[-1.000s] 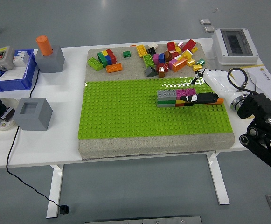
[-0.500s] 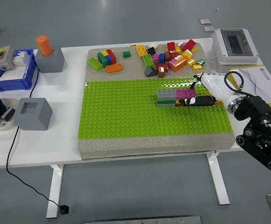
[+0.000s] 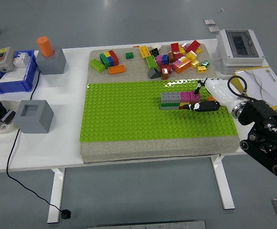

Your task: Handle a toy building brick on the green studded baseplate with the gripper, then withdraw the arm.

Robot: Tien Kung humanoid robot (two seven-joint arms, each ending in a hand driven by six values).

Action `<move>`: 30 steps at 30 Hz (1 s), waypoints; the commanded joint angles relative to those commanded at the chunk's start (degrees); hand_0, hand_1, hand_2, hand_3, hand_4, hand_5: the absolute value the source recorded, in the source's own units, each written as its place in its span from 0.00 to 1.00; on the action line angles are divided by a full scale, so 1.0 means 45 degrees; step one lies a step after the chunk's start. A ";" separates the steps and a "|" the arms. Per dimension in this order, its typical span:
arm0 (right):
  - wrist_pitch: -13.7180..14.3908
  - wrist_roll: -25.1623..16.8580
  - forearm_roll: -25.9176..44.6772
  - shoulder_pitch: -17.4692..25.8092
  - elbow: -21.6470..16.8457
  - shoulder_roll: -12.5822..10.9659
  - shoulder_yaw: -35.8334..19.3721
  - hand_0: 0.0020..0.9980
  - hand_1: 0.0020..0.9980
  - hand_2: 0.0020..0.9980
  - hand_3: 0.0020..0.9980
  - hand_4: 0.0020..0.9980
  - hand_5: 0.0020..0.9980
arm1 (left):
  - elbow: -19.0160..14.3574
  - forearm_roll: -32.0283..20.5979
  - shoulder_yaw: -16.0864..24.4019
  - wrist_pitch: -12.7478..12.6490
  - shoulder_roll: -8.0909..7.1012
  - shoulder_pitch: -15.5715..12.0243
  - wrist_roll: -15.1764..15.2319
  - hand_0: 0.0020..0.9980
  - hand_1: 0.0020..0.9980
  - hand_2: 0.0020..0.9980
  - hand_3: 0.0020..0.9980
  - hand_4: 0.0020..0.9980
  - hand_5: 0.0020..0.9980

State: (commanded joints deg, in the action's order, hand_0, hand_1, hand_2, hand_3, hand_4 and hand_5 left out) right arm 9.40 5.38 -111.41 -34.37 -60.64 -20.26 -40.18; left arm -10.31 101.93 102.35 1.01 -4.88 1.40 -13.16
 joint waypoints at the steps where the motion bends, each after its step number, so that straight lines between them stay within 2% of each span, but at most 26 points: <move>1: 0.0008 -0.0009 0.0005 0.0000 0.0021 0.0018 0.0011 0.84 0.81 0.86 0.56 1.00 0.78 | 0.0000 0.0002 0.0000 -0.0001 0.0003 -0.0005 0.0001 0.79 0.80 0.75 0.43 1.00 0.89; 12: 0.0193 -0.0130 0.0004 0.0092 0.0167 0.0211 0.0003 0.84 0.81 0.86 0.56 1.00 0.78 | 0.0000 -0.0005 0.0014 -0.0022 0.0054 -0.0062 -0.0022 0.79 0.80 0.75 0.43 1.00 0.89; 30: 0.0332 -0.0234 0.0093 0.0132 0.0373 0.0222 -0.0155 0.84 0.81 0.85 0.57 1.00 0.77 | 0.0000 -0.0064 -0.0012 -0.0024 0.0014 -0.0023 0.0004 0.79 0.80 0.75 0.43 1.00 0.89</move>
State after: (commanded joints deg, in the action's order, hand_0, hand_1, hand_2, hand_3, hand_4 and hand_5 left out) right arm 10.90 4.33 -110.99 -33.78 -58.96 -19.26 -40.88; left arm -10.31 101.65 102.30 0.90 -4.82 1.30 -13.14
